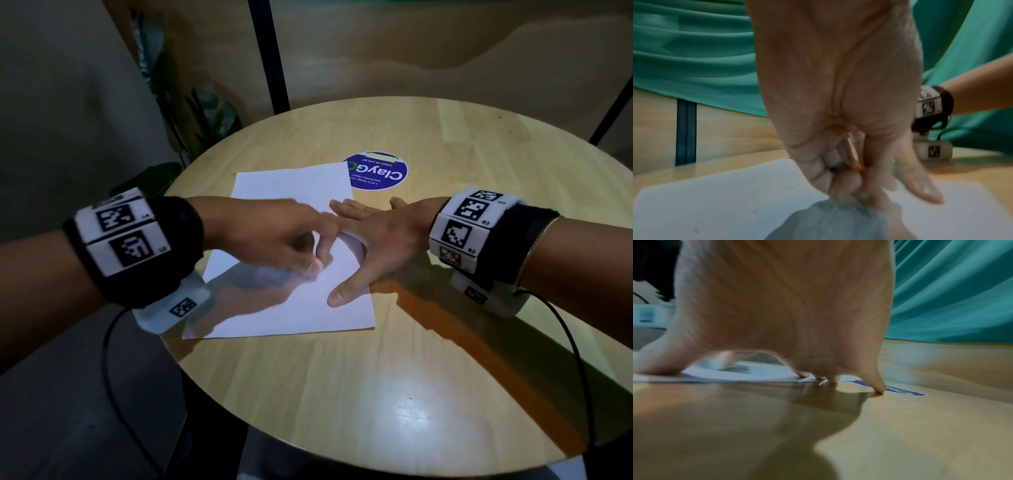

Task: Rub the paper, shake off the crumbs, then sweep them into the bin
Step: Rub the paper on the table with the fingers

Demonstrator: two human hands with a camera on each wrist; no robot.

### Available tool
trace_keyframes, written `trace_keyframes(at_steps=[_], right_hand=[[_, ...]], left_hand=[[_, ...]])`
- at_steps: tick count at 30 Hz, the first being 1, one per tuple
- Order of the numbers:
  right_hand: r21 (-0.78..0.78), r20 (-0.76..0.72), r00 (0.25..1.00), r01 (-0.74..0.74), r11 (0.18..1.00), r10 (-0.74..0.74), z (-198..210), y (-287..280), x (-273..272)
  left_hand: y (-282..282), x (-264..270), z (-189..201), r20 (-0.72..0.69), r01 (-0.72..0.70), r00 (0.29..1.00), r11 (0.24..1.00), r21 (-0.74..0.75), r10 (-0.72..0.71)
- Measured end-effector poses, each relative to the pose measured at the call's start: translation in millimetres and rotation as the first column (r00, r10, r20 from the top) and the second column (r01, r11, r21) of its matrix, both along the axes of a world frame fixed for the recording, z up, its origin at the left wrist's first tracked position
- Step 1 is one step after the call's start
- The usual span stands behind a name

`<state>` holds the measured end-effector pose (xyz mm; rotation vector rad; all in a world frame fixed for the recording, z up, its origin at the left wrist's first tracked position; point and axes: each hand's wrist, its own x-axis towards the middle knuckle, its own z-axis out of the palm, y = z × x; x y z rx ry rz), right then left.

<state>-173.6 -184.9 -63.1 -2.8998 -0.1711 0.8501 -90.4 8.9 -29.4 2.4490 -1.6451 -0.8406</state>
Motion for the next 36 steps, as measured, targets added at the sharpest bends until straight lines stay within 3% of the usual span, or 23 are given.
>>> trace_keyframes(at_steps=[2,3,6,7,11,12,15,17,21,24,27,31,36], right_hand=[[-0.021,-0.005,1.000,-0.004,1.000,0.004,3,3,-1],[-0.023,-0.005,1.000,-0.002,1.000,0.002,3,3,-1],[-0.010,-0.002,1.000,0.002,1.000,-0.002,3,3,1],[-0.014,-0.001,1.000,0.000,1.000,0.000,4,3,1],[-0.044,-0.005,1.000,-0.002,0.999,0.002,6,4,0],[-0.047,-0.005,1.000,-0.001,0.999,0.001,6,4,1],[-0.039,0.008,1.000,-0.005,0.999,0.005,3,4,2],[-0.034,0.012,1.000,-0.002,0.999,0.003,3,3,2],[-0.055,0.023,1.000,-0.019,0.998,0.020,5,5,-2],[-0.089,0.054,0.998,-0.040,0.995,0.044,13,4,-3],[-0.113,0.112,0.989,-0.081,0.990,0.094,22,6,2],[0.129,0.128,0.989,-0.088,0.988,0.071,23,19,6],[0.106,0.049,0.996,-0.075,0.992,0.070,5,26,11]], left_hand=[[4,-6,5,-0.171,0.023,0.985,0.996,0.090,-0.007],[3,-3,6,-0.154,0.016,0.988,0.996,0.086,-0.002],[0,9,5,0.123,-0.051,0.991,0.997,-0.058,0.058],[1,8,5,0.137,-0.063,0.988,0.994,-0.086,0.075],[9,-6,4,-0.142,0.005,0.990,0.997,0.078,0.006],[9,-6,5,-0.156,0.007,0.988,0.995,0.097,0.008],[5,8,5,0.107,-0.056,0.992,0.997,-0.052,0.061],[8,6,2,0.146,-0.070,0.986,0.994,-0.089,0.083],[20,-14,3,-0.149,-0.021,0.988,0.996,0.092,0.035],[24,1,8,-0.073,-0.149,0.987,0.986,-0.071,0.144],[25,19,4,-0.106,-0.327,0.945,0.918,-0.224,0.310],[14,19,-3,-0.069,-0.301,0.954,0.942,-0.148,0.293],[9,15,-10,0.050,-0.285,0.953,0.939,-0.194,0.300]])
